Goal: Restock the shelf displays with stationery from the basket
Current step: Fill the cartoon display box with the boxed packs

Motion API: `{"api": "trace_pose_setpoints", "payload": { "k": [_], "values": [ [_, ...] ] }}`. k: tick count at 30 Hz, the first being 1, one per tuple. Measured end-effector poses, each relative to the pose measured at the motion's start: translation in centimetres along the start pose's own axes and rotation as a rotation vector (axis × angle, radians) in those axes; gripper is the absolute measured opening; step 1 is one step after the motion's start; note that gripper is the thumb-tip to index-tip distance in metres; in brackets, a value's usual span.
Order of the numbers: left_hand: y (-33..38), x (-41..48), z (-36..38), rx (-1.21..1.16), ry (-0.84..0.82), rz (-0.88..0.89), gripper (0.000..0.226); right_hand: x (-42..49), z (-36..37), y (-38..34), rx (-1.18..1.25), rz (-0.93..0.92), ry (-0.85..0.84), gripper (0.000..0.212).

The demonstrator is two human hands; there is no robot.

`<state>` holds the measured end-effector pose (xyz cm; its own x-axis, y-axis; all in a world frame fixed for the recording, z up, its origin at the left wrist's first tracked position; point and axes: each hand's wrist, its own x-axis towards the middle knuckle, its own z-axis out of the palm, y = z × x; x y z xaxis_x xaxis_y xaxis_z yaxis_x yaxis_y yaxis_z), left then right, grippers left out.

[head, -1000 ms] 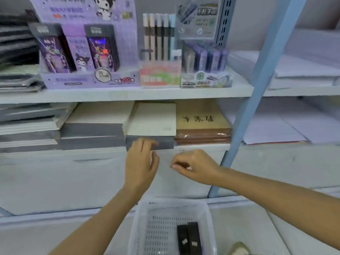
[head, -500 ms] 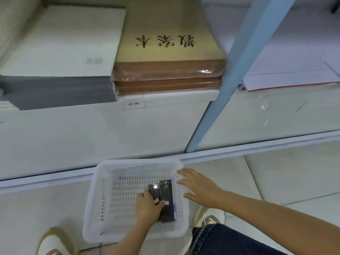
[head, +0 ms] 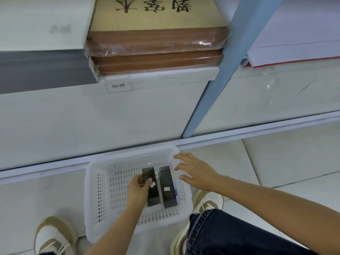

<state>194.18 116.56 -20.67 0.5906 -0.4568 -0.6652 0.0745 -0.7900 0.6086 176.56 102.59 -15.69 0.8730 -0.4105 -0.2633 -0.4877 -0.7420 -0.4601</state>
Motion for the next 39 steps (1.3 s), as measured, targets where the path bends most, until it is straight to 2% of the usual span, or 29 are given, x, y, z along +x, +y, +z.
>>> {"api": "trace_pose_setpoints", "payload": {
  "k": [3, 5, 8, 12, 15, 18, 22, 26, 32, 35, 39],
  "values": [
    [0.4, -0.3, 0.2, -0.118, -0.133, -0.019, 0.017, 0.0, -0.1, -0.1, -0.012, 0.015, -0.003, 0.033],
    [0.8, -0.5, 1.3, -0.080, -0.171, -0.022, 0.019, 0.0, -0.1, -0.2, -0.014, 0.021, -0.004, 0.033],
    [1.2, -0.7, 3.0, 0.058, -0.113, -0.001, 0.031, 0.0, 0.0, -0.2, -0.005, 0.033, 0.009, 0.033],
    [1.4, -0.7, 3.9, 0.102, -0.056, -0.045, 0.055, -0.1, 0.4, -0.2, -0.003, 0.033, 0.019, 0.033],
    [1.1, -0.4, 4.2, 0.157, -0.077, -0.024, 0.046, -0.1, 0.7, -0.1, -0.007, 0.020, 0.015, 0.037],
    [1.0, -0.3, 4.9, 0.144, -0.081, -0.020, 0.038, -0.3, 1.1, 0.0, 0.091, 0.040, 0.057, 0.042],
    [1.4, -0.2, 5.4, 0.082, -0.070, -0.071, 0.045, -0.6, 1.6, -0.1, 0.253, 0.111, 0.136, 0.042],
    [1.2, 0.1, 5.1, 0.055, -0.117, -0.085, 0.046, -0.7, 1.7, -0.2, 0.359, 0.166, 0.117, 0.046],
    [0.8, -0.2, 5.2, 0.084, -0.116, -0.031, 0.042, -0.6, 1.6, -0.5, 0.386, 0.208, 0.101, 0.046],
    [0.8, -0.1, 5.1, 0.032, -0.169, -0.046, 0.043, -0.6, 1.4, -0.7, 0.380, 0.228, 0.078, 0.046],
    [0.6, 0.2, 3.7, -0.137, -0.212, -0.084, 0.025, -0.5, 0.8, -0.9, 0.194, 0.221, 0.109, 0.046]
  ]
}}
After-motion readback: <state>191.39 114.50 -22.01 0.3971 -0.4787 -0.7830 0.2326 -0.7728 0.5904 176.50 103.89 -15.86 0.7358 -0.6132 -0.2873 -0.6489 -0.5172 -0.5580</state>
